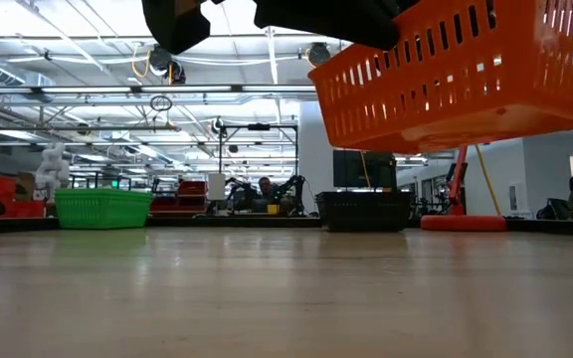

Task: Stack baskets by color
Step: Stack the left orange bin on top of the right orange bin

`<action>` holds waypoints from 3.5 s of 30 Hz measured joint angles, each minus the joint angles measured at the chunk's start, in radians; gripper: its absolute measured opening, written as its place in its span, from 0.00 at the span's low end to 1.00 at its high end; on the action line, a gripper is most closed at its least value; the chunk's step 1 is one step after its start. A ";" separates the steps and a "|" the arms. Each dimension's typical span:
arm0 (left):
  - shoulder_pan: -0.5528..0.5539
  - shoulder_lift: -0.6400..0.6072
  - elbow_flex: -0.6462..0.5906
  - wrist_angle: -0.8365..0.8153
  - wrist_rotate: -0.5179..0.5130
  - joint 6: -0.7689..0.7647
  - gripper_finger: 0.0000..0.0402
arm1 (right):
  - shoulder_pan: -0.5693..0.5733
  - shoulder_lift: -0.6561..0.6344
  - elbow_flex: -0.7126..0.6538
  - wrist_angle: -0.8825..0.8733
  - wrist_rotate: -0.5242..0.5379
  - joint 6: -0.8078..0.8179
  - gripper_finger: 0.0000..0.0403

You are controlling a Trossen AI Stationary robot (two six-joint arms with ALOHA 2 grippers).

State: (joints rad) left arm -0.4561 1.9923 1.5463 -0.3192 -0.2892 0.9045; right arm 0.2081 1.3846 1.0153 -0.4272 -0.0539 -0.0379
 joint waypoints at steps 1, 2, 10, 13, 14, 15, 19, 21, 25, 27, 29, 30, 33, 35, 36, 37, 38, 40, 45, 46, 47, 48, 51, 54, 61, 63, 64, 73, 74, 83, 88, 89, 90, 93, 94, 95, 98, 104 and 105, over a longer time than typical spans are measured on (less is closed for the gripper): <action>0.000 0.000 0.000 0.000 -0.001 0.003 0.05 | 0.000 0.000 0.000 -0.002 0.000 -0.003 0.24; 0.000 0.000 0.000 0.000 -0.001 0.003 0.05 | 0.000 0.000 0.000 -0.004 0.000 -0.006 0.22; 0.000 0.000 -0.001 0.012 -0.003 0.019 0.03 | 0.004 0.000 0.000 -0.012 0.000 -0.041 0.15; 0.000 0.000 -0.001 0.013 -0.003 0.028 0.05 | 0.009 0.000 0.000 -0.012 0.004 -0.046 0.18; 0.000 0.000 -0.001 0.013 -0.003 0.030 0.04 | 0.009 0.000 0.000 -0.012 0.003 -0.046 0.19; 0.000 0.000 -0.001 0.014 -0.003 0.030 0.03 | 0.010 0.001 0.000 -0.012 0.003 -0.046 0.21; 0.000 0.000 -0.001 0.014 -0.006 0.030 0.02 | 0.010 0.024 0.000 -0.006 0.003 -0.055 0.25; 0.000 0.000 -0.001 0.014 -0.007 0.030 0.04 | 0.009 0.044 0.000 -0.002 0.002 -0.069 0.26; 0.000 0.000 -0.002 0.010 -0.007 0.033 0.03 | -0.008 0.079 0.000 0.001 -0.003 -0.101 0.22; 0.001 0.000 -0.002 0.006 -0.008 0.032 0.02 | -0.017 0.086 0.000 0.005 -0.003 -0.111 0.18; 0.002 0.000 -0.002 0.001 -0.008 0.028 0.02 | -0.023 0.086 0.000 0.005 -0.003 -0.116 0.12; 0.001 0.000 -0.002 -0.001 -0.009 0.022 0.03 | -0.025 0.084 0.000 0.005 -0.005 -0.117 0.09; 0.001 0.000 -0.002 -0.001 -0.021 -0.018 0.09 | -0.024 0.075 0.000 -0.004 -0.011 -0.123 0.03; 0.000 0.000 -0.002 0.006 -0.047 -0.066 0.14 | -0.025 0.070 0.000 -0.014 -0.005 -0.124 0.03; 0.000 0.000 -0.002 0.019 -0.073 -0.097 0.17 | -0.025 0.068 0.000 -0.020 -0.003 -0.119 0.04; -0.003 0.000 -0.002 0.034 -0.099 -0.130 0.19 | -0.025 0.063 0.000 -0.028 -0.002 -0.113 0.04; -0.005 0.000 -0.002 0.047 -0.124 -0.160 0.22 | -0.025 0.060 0.000 -0.040 -0.001 -0.105 0.04; -0.013 0.000 -0.002 0.066 -0.169 -0.196 0.29 | -0.022 0.046 0.000 -0.066 0.000 -0.084 0.03; -0.060 -0.001 -0.002 0.096 -0.317 -0.234 0.47 | 0.004 0.007 0.000 -0.180 0.001 0.027 0.02; -0.073 -0.003 -0.002 0.101 -0.343 -0.234 0.50 | 0.013 -0.004 -0.001 -0.207 0.009 0.053 0.02; -0.087 -0.004 -0.002 0.103 -0.376 -0.240 0.53 | 0.024 -0.013 -0.001 -0.221 0.009 0.079 0.02; -0.101 -0.004 -0.002 0.104 -0.409 -0.255 0.55 | 0.037 -0.025 -0.001 -0.227 0.009 0.099 0.02; -0.142 -0.004 -0.002 0.100 -0.474 -0.350 0.59 | 0.079 -0.061 0.000 -0.279 0.006 0.162 0.02; -0.178 -0.004 -0.002 0.078 -0.479 -0.537 0.60 | 0.136 -0.107 0.000 -0.307 0.001 0.246 0.02; -0.237 -0.004 -0.002 -0.002 -0.479 -0.857 0.60 | 0.302 -0.215 0.000 -0.441 -0.029 0.472 0.02; -0.241 -0.003 -0.002 -0.001 -0.479 -0.866 0.60 | 0.354 -0.242 0.000 -0.451 -0.055 0.544 0.02; -0.241 -0.003 -0.002 0.002 -0.479 -0.866 0.60 | 0.377 -0.256 0.000 -0.451 -0.056 0.573 0.02; -0.216 -0.002 -0.002 0.016 -0.474 -0.923 0.60 | 0.540 -0.353 0.000 -0.481 -0.082 0.771 0.02; -0.215 -0.002 -0.002 0.016 -0.471 -0.928 0.60 | 0.558 -0.360 0.000 -0.496 -0.081 0.795 0.02; -0.214 -0.002 -0.002 0.017 -0.444 -0.938 0.60 | 0.694 -0.391 0.000 -0.536 -0.076 1.018 0.02; -0.214 -0.002 -0.002 0.017 -0.444 -0.944 0.60 | 0.773 -0.389 0.000 -0.536 -0.045 1.084 0.02; -0.214 -0.002 -0.002 0.017 -0.444 -0.944 0.60 | 0.788 -0.388 0.000 -0.538 -0.032 1.094 0.02; -0.214 -0.002 -0.002 0.017 -0.443 -0.944 0.60 | 0.802 -0.388 0.000 -0.540 -0.017 1.101 0.02; -0.214 -0.002 -0.002 0.017 -0.443 -0.944 0.60 | 0.842 -0.389 0.000 -0.548 0.027 1.104 0.02; -0.214 -0.002 -0.002 0.017 -0.443 -0.944 0.60 | 0.852 -0.389 0.000 -0.550 0.034 1.104 0.02; -0.214 -0.002 -0.002 0.017 -0.443 -0.944 0.60 | 0.861 -0.389 0.000 -0.551 0.039 1.105 0.02; -0.214 -0.002 -0.002 0.018 -0.442 -0.942 0.60 | 0.874 -0.389 0.000 -0.551 0.055 1.101 0.02; -0.214 -0.001 -0.002 0.036 -0.421 -0.937 0.60 | 0.874 -0.412 -0.053 -0.547 0.056 1.101 0.02; -0.214 -0.001 -0.002 0.037 -0.415 -0.937 0.60 | 0.874 -0.422 -0.077 -0.539 0.055 1.108 0.02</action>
State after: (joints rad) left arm -0.6699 1.9911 1.5448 -0.2825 -0.7041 -0.0321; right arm 1.0821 0.9622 0.9387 -0.9666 0.0012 1.0703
